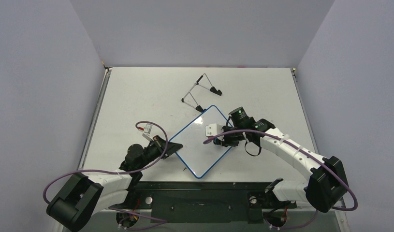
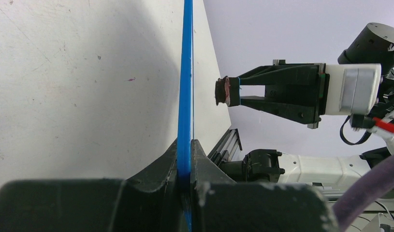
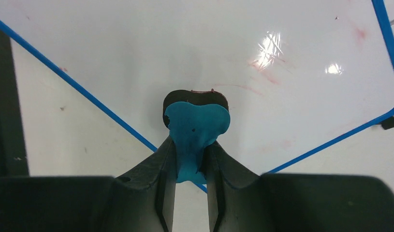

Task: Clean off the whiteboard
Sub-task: Erase the whiteboard at the center of the board.

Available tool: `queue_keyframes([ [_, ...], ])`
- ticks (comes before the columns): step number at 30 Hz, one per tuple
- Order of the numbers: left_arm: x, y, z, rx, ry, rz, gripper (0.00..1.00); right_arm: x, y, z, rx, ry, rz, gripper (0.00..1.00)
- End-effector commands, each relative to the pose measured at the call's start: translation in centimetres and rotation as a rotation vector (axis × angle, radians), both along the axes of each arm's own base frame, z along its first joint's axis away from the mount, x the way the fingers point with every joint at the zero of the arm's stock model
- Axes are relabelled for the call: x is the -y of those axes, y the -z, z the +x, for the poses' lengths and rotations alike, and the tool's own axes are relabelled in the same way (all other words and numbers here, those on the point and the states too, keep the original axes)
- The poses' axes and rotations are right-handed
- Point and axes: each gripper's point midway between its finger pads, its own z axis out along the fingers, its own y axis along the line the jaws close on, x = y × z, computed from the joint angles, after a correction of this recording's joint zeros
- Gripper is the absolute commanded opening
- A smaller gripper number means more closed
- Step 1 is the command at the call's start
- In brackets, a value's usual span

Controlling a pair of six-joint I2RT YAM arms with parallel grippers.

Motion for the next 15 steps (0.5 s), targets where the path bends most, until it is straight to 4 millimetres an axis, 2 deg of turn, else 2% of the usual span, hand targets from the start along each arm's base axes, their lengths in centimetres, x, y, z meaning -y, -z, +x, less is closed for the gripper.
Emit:
queue_keyframes([
  [1, 0.7, -5.8, 0.3, 0.187, 0.025, -0.105, 0.00, 1.3, -0.1, 0.3, 0.184, -0.270, -0.112, 0.00],
  [4, 0.7, -5.8, 0.4, 0.185, 0.025, -0.105, 0.00, 1.6, 0.8, -0.1, 0.236, -0.394, -0.159, 0.00],
  [6, 0.7, -5.8, 0.4, 0.184, 0.025, -0.107, 0.00, 1.7, 1.2, -0.2, 0.242, -0.411, -0.178, 0.00],
  [13, 0.6, -5.9, 0.3, 0.179, 0.022, -0.113, 0.00, 1.6, 1.8, 0.0, 0.267, -0.403, -0.196, 0.00],
  [15, 0.6, -5.9, 0.3, 0.179, 0.019, -0.115, 0.00, 1.7, 2.1, 0.7, 0.288, -0.363, -0.218, 0.00],
])
